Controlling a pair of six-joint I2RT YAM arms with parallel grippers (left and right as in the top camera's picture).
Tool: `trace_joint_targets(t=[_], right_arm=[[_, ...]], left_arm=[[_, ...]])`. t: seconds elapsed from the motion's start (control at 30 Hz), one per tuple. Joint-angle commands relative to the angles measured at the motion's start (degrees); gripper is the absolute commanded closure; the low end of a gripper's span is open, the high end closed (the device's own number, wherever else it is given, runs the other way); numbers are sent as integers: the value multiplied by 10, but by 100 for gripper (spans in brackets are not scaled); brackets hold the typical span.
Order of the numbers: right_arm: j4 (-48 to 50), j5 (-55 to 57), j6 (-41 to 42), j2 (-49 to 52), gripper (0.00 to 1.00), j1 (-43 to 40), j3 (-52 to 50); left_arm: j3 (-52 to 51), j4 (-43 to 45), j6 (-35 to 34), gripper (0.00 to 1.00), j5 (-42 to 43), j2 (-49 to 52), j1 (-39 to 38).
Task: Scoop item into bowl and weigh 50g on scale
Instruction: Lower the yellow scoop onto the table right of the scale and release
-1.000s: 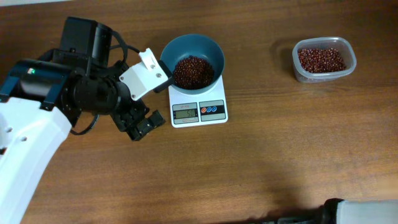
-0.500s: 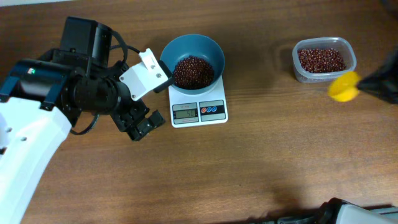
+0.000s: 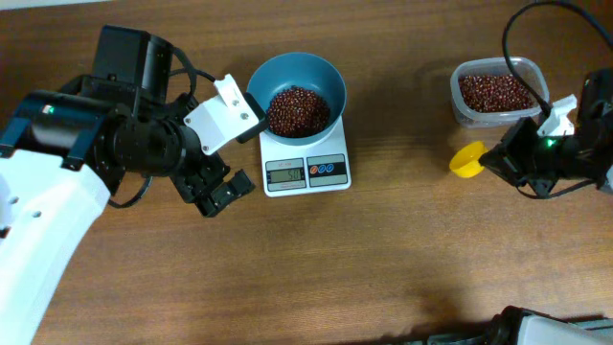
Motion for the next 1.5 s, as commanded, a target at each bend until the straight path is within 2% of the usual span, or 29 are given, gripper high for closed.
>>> trace_joint_targets(t=[0.0, 0.07, 0.1, 0.2, 0.37, 0.53, 0.77, 0.9, 0.97, 1.0, 1.03, 1.2, 1.37, 1.47], right_arm=[[3, 22, -10, -6, 94, -3, -10], [3, 18, -13, -6, 89, -3, -13], [1, 19, -13, -6, 78, -3, -13], [-5, 19, -13, -6, 77, -3, -13], [-64, 47, -13, -6, 54, -2, -13], [-98, 97, -13, -6, 43, -2, -13], [-95, 98, -13, -6, 1, -2, -13], [-96, 98, -13, -6, 1, -2, -13], [-103, 138, -9, -6, 1, -2, -13], [-130, 189, 72, -5, 1, -2, -13], [-157, 233, 118, -4, 1, -2, -13], [-169, 311, 131, -4, 1, -2, 3], [-227, 249, 108, -18, 1, 0, 146], [-229, 146, 17, -47, 1, 9, 263]], left_arm=[[9, 1, -7, 1, 2, 2, -2], [9, 1, -7, 1, 2, 2, -2], [9, 1, -7, 1, 2, 2, -2], [9, 1, -7, 1, 2, 2, -2], [9, 1, -7, 1, 2, 2, -2], [9, 1, -7, 1, 2, 2, -2], [9, 1, -7, 1, 2, 2, -2], [9, 1, -7, 1, 2, 2, -2], [9, 1, -7, 1, 2, 2, -2], [9, 1, -7, 1, 3, 2, -2], [9, 1, -7, 1, 2, 2, -2], [9, 1, -7, 1, 2, 2, -2], [9, 1, -7, 1, 2, 2, -2], [9, 1, -7, 1, 2, 2, -2]])
